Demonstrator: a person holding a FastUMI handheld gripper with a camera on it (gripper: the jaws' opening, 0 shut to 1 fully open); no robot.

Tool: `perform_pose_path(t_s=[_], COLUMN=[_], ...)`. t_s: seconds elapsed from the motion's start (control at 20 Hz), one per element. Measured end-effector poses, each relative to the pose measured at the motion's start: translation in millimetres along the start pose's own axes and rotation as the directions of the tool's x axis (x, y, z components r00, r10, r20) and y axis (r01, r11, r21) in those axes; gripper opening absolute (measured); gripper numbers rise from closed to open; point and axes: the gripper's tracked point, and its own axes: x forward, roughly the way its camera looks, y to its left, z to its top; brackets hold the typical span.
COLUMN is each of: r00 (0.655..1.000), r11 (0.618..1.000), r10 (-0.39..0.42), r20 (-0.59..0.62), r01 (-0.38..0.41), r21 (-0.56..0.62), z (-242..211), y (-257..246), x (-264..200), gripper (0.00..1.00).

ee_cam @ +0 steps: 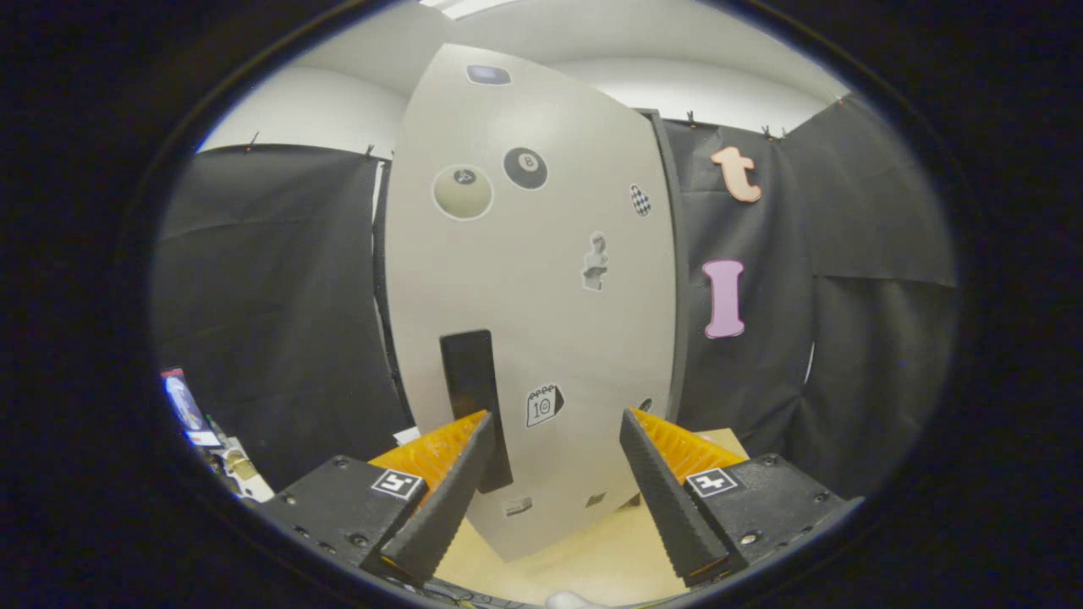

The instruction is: Open the shoe cabinet door, grab the shoes and put them into the shoe cabinet, then close the shoe cabinet door.

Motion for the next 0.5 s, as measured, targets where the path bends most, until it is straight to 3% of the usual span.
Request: perform_pose_path(t_s=[0.5], r00=[1.0], r11=[1.0], r10=[0.005], r20=[-0.003], r01=[-0.004], r21=[0.013], z=[1.4], y=[15.2], x=[-4.2], gripper=[0.98])
